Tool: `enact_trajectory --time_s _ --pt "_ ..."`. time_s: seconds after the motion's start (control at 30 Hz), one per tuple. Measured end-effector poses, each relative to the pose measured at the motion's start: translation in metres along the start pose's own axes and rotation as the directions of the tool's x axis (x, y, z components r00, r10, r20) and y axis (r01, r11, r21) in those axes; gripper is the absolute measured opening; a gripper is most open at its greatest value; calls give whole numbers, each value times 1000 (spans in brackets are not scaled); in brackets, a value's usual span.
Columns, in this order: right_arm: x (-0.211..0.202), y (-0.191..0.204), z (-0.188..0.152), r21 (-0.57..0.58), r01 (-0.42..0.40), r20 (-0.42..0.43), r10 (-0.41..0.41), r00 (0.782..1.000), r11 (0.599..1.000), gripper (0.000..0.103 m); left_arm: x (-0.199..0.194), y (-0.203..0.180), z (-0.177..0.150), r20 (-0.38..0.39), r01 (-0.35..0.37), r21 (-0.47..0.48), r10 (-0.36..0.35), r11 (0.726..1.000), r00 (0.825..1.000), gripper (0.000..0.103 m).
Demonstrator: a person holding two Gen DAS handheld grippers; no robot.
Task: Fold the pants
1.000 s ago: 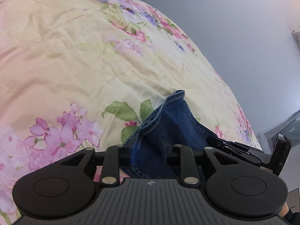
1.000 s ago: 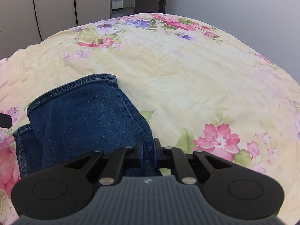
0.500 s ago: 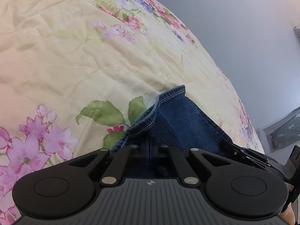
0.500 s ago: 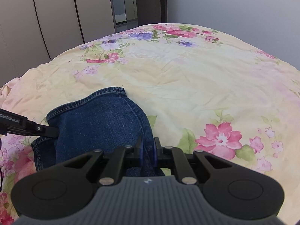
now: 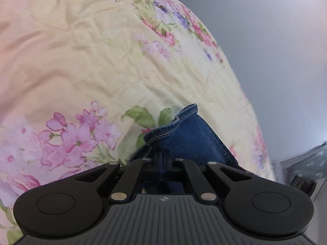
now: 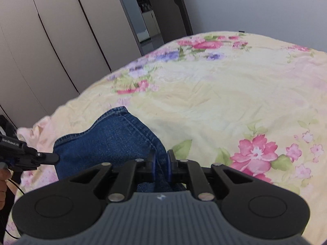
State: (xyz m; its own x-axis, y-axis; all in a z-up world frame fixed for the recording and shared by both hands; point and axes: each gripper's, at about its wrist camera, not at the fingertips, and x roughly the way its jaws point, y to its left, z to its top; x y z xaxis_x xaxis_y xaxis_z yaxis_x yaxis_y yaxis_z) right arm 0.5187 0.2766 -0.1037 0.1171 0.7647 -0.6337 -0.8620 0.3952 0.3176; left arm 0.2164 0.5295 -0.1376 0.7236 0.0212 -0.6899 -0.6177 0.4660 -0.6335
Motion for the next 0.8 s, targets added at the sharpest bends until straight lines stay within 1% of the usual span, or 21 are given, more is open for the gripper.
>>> enact_trajectory --time_s 0.03,0.07,0.1,0.13,0.17,0.2,0.23,0.3,0.37,0.4,0.43,0.5,0.57,0.67,0.7,0.8 --pt "16 7 -6 -33 39 -59 -41 997 999 6 8 -1 -4 1 -38 46 38 998 999 1" --pt "32 15 -13 -69 81 -119 -89 989 994 7 16 0 -8 1 -65 76 65 995 998 1" --pt "46 24 -21 -118 134 -165 -152 974 984 11 21 1 -11 0 -78 93 78 993 997 1" --pt "54 31 -27 -164 177 -176 -205 963 971 15 24 3 -13 -4 -89 107 90 990 996 2" --pt "55 36 -32 -179 195 -156 -223 962 964 16 23 6 -13 -5 -88 107 89 990 996 3" --pt "51 35 -33 -159 190 -134 -212 968 969 23 21 8 -12 -2 -82 99 83 992 997 6" --pt "42 30 -33 -116 178 -112 -191 975 977 30 17 11 -11 1 -77 87 77 993 997 6" --pt "18 16 -36 -40 158 -67 -160 985 987 31 7 17 -6 19 -76 44 75 996 997 8" --pt "-16 -1 -41 -17 142 -32 -142 989 990 31 -4 20 -1 62 -103 10 102 995 993 8" --pt "-34 -11 -46 -9 146 -19 -146 989 989 31 -10 20 2 85 -109 1 109 994 990 8" --pt "-53 -24 -51 3 152 -10 -152 988 988 31 -15 19 3 101 -100 -5 100 995 990 8" --pt "-87 -51 -63 12 162 -18 -162 987 987 31 -20 13 2 109 -60 2 59 998 992 8" --pt "-111 -76 -78 -5 171 -59 -171 984 985 31 -18 -4 -6 93 -23 49 19 999 996 9" --pt "-125 -94 -99 -63 164 -130 -171 977 984 32 -4 -31 -29 31 17 151 -22 988 999 17" --pt "-126 -97 -106 -85 153 -151 -164 975 985 31 1 -38 -36 12 24 179 -27 983 1000 19" --pt "-120 -98 -124 -151 122 -187 -149 971 981 31 20 -57 -59 -37 27 267 -18 963 999 19"
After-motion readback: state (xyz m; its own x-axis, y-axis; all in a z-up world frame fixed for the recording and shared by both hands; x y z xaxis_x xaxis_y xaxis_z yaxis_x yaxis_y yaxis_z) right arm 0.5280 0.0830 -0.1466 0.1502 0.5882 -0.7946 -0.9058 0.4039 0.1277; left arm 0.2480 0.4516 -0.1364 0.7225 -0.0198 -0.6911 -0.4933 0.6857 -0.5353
